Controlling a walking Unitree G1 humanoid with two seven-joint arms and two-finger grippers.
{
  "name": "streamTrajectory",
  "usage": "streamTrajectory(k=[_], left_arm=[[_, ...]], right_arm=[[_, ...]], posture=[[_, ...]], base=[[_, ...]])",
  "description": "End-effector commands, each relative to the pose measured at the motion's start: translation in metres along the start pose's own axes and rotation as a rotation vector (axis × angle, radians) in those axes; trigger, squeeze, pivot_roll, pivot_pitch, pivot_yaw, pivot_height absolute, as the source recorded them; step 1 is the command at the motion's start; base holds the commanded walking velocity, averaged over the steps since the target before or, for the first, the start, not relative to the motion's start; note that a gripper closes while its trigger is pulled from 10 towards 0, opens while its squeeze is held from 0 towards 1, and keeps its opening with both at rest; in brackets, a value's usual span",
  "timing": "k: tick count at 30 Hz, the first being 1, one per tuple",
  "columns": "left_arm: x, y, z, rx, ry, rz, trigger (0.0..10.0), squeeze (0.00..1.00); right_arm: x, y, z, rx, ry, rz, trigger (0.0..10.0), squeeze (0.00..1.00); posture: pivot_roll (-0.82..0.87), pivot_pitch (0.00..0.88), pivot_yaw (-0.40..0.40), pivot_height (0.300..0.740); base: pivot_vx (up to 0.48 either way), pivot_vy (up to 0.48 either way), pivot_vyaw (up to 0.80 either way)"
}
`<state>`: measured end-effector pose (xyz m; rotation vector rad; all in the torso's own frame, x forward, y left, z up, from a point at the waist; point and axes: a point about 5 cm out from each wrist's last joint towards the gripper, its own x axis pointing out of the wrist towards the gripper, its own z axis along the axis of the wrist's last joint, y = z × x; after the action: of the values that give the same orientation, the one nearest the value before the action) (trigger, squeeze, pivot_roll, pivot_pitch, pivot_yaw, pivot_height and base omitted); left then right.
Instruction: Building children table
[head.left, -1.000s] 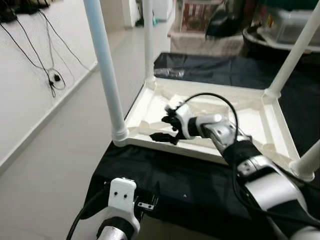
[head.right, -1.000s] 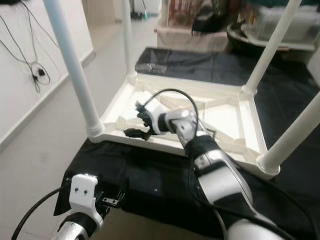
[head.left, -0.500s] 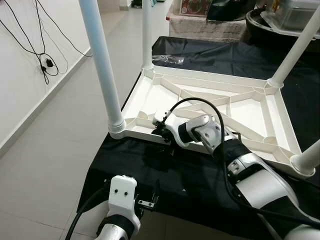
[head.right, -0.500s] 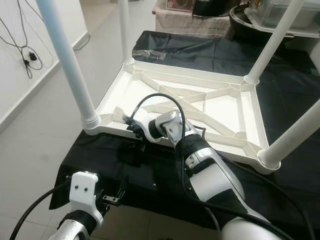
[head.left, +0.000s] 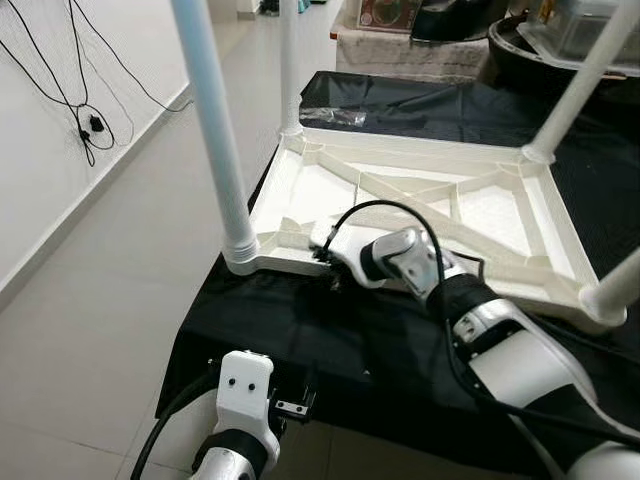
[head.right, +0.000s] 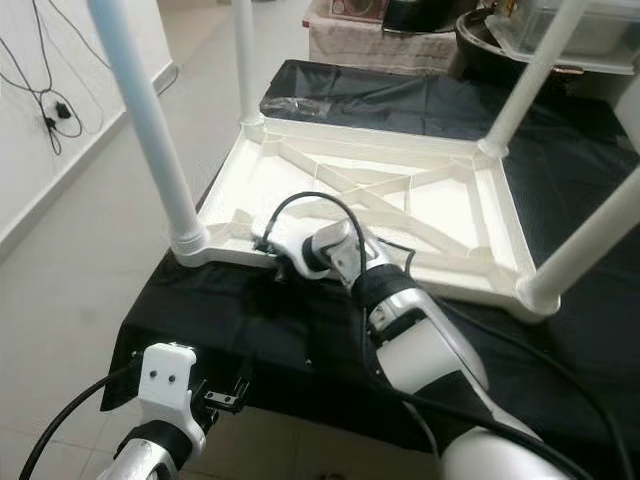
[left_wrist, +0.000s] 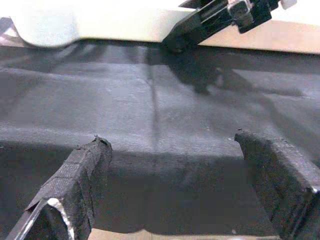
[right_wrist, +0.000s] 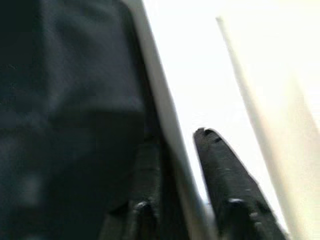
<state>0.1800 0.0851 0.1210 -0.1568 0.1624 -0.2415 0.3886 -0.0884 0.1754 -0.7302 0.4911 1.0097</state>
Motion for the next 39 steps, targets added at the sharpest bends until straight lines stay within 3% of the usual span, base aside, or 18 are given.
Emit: streamTrajectory(k=[1, 15, 19, 21, 23, 25, 29, 34, 39], left_arm=[[-0.001, -0.009, -0.001, -0.029, 0.010, -0.016, 10.0, 0.00], [0.001, -0.008, -0.002, -0.023, 0.017, -0.017, 10.0, 0.00], [0.002, -0.008, -0.003, -0.023, 0.019, -0.018, 10.0, 0.00], [0.002, -0.008, -0.003, -0.023, 0.019, -0.018, 10.0, 0.00], [0.002, -0.008, -0.003, -0.023, 0.021, -0.020, 10.0, 0.00], [0.002, -0.008, -0.004, -0.024, 0.022, -0.021, 10.0, 0.00], [0.002, -0.008, -0.004, -0.020, 0.027, -0.024, 10.0, 0.00], [0.001, -0.008, -0.005, -0.020, 0.028, -0.025, 10.0, 0.00], [0.001, -0.008, -0.005, -0.020, 0.034, -0.035, 10.0, 0.00]], right_arm=[[0.004, 0.005, -0.011, -0.003, 0.051, 0.031, 0.0, 0.00], [-0.008, -0.003, -0.026, -0.020, 0.087, 0.043, 0.0, 0.00], [-0.025, -0.016, -0.049, 0.001, 0.172, -0.033, 0.0, 0.00], [-0.025, -0.016, -0.049, 0.001, 0.172, -0.033, 0.0, 0.00], [-0.038, -0.023, -0.075, 0.066, 0.237, -0.117, 0.0, 0.00], [-0.042, -0.024, -0.084, 0.093, 0.256, -0.144, 0.0, 0.00], [-0.052, -0.013, -0.116, 0.200, 0.292, -0.081, 0.0, 0.00], [-0.053, -0.011, -0.119, 0.210, 0.294, -0.066, 0.0, 0.00], [-0.064, 0.004, -0.152, 0.309, 0.366, -0.061, 0.0, 0.00]], posture=[[-0.05, 0.181, -0.052, 0.740], [-0.05, 0.161, -0.049, 0.740], [-0.06, 0.149, -0.045, 0.740], [-0.06, 0.149, -0.045, 0.740], [-0.06, 0.145, -0.044, 0.740], [-0.06, 0.145, -0.044, 0.740], [-0.06, 0.137, -0.034, 0.740], [-0.06, 0.137, -0.034, 0.740], [-0.07, 0.137, -0.019, 0.740]], base=[[0.000, 0.000, 0.00], [0.000, 0.000, 0.00], [0.000, 0.000, 0.00], [0.000, 0.000, 0.00], [0.000, 0.000, 0.00], [0.000, 0.000, 0.00], [0.000, 0.000, 0.00], [0.000, 0.000, 0.00], [0.000, 0.000, 0.00]])
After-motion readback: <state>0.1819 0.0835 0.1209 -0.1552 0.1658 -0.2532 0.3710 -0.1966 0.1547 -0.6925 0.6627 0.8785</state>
